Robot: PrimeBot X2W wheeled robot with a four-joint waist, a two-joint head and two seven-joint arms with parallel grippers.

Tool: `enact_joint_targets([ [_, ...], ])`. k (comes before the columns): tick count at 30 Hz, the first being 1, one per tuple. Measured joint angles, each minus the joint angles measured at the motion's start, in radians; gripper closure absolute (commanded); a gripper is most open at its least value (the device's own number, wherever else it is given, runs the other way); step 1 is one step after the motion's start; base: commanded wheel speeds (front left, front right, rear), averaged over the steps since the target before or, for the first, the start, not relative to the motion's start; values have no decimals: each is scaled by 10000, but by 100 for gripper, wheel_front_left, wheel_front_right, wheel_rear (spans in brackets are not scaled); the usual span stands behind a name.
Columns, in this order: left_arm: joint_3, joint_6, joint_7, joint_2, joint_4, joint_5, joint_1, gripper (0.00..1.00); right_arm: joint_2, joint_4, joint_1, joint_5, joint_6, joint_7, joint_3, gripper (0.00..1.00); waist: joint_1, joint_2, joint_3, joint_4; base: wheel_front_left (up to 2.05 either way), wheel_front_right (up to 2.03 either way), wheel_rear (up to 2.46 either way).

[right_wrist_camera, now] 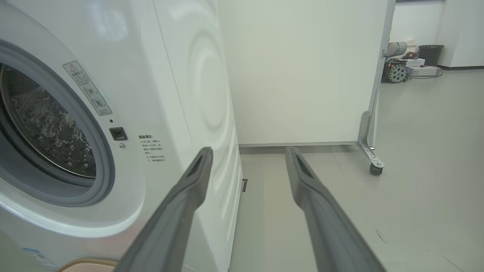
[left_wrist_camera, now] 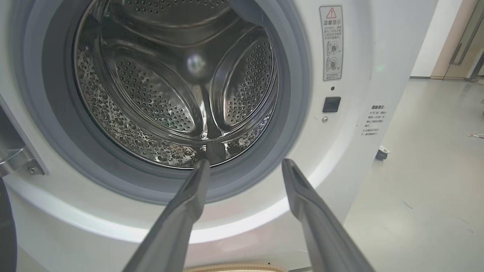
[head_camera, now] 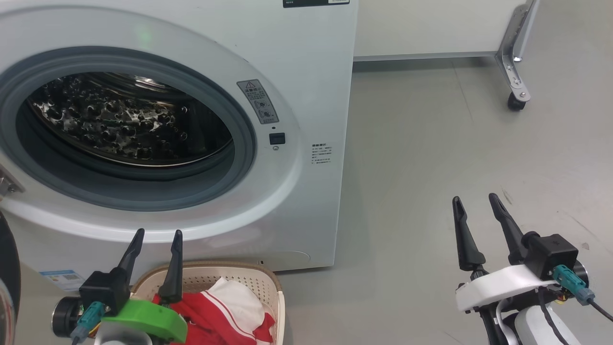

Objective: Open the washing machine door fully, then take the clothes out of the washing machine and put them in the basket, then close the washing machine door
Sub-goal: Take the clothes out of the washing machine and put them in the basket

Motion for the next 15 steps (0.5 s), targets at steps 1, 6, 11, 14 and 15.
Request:
enact_joint_targets([
  [1, -27, 0, 0, 0, -44, 0, 34, 0, 6, -6, 24, 0, -4, -2, -33, 0, 0, 0, 5, -6, 0, 0, 0],
  [6, -88, 0, 0, 0, -247, 0, 112, 0, 33, -6, 79, 0, -88, -2, -115, 0, 0, 0, 27, -24, 0, 0, 0],
  [11, -224, 0, 0, -2, -339, 0, 321, 0, 33, -6, 81, -2, -176, -2, -132, 0, 0, 0, 48, -36, 0, 0, 0],
  [14, -247, 0, 0, -2, -405, 0, 431, 0, 31, -6, 85, -4, -178, -2, -157, 0, 0, 0, 47, -38, 0, 0, 0],
  [15, -257, 0, 0, -2, -431, 0, 442, 0, 29, -6, 86, -6, -180, -2, -165, 0, 0, 0, 45, -39, 0, 0, 0],
])
